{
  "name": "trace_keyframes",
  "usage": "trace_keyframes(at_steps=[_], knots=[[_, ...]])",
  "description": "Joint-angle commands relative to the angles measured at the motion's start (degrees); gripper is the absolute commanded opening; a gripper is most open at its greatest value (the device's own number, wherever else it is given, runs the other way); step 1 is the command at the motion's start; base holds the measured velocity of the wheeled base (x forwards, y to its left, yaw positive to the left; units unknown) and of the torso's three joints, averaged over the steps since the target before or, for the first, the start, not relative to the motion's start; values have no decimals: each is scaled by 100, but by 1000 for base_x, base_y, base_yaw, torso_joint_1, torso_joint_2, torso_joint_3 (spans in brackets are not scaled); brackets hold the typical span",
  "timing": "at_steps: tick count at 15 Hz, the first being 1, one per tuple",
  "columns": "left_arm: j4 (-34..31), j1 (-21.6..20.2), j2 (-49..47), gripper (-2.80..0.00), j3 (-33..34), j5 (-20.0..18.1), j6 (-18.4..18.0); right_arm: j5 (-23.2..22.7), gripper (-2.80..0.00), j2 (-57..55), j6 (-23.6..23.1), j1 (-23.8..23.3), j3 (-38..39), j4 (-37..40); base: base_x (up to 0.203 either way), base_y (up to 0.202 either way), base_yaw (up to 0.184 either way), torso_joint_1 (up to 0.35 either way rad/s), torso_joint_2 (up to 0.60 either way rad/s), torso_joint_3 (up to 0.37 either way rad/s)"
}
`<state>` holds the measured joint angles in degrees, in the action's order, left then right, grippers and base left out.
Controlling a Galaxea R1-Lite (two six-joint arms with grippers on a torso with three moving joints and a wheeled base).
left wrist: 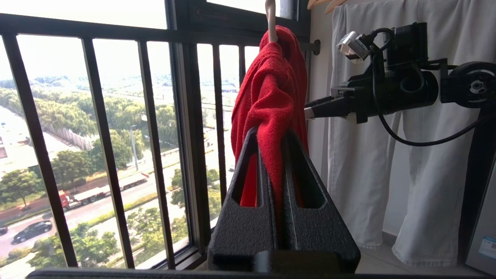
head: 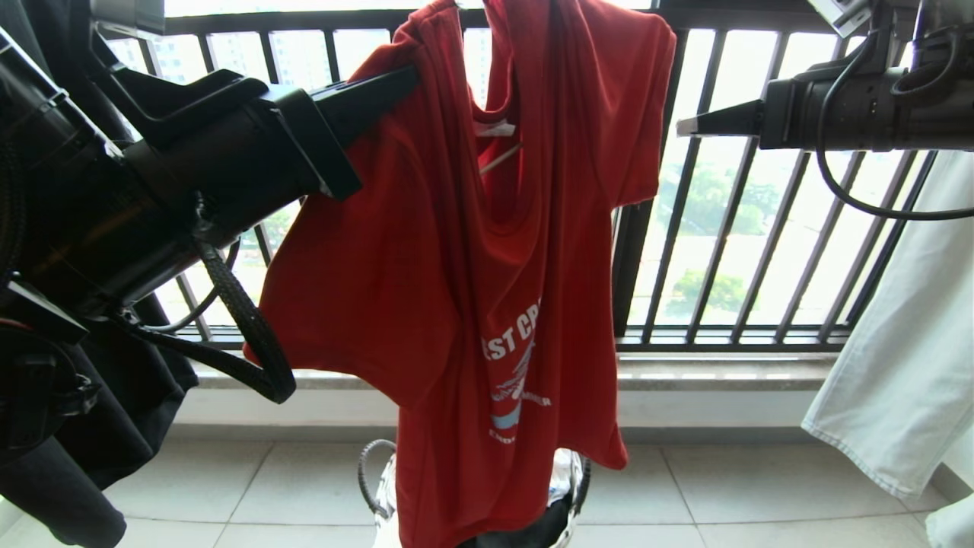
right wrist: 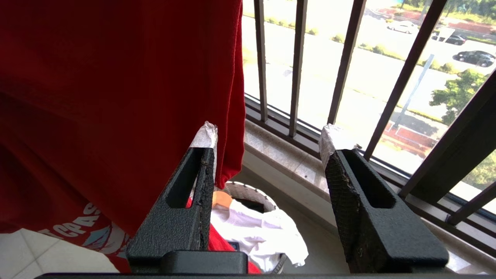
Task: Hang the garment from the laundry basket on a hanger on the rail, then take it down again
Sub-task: Hang the clothes rack on the clothesline
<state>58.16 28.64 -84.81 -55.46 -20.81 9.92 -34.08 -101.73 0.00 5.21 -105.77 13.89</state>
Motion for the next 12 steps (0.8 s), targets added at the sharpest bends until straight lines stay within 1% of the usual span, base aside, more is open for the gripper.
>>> trace_keyframes(at_steps=[1, 3, 4, 5, 6, 7, 8, 9, 10, 11, 12], knots=[[37, -4, -5, -280, -9, -11, 20, -12, 0, 311, -87, 142, 43, 723, 0, 0, 0, 0, 0, 0], [29, 2, 28, -280, -9, -13, 89, 102, 0, 516, -353, 266, 11, 1652, 0, 0, 0, 0, 0, 0], [12, 2, 35, -280, -1, -20, 96, 340, 0, 638, -511, 363, 20, 1941, 0, 0, 0, 0, 0, 0], [6, 2, 16, -280, -6, -28, 98, 442, -280, 708, -765, 406, 60, 2053, 0, 0, 0, 0, 0, 0], [-45, 11, 0, -280, 0, -36, 98, 492, -280, 763, -925, 423, 69, 2154, 0, 0, 0, 0, 0, 0], [-217, 18, 18, -280, 3, -52, 128, 555, -280, 768, -937, 477, 6, 2218, 0, 0, 0, 0, 0, 0], [-365, 19, 29, -280, 1, -215, 237, 701, -280, 774, -940, 539, -88, 2247, 0, 0, 0, 0, 0, 0], [-388, 15, 39, -280, 16, -466, 484, 876, -280, 787, -949, 677, -251, 2329, 0, 0, 0, 0, 0, 0], [-392, 11, 48, -280, 60, -627, 694, 1026, -280, 816, -955, 839, -448, 2506, 0, 0, 0, 0, 0, 0], [-399, 11, 27, -280, 94, -860, 824, 1170, -280, 853, -958, 1093, -577, 2671, 0, 0, 0, 0, 0, 0], [-404, 10, 10, -280, 179, -988, 860, 1314, -280, 908, -1003, 1332, -616, 2743, 0, 0, 0, 0, 0, 0]])
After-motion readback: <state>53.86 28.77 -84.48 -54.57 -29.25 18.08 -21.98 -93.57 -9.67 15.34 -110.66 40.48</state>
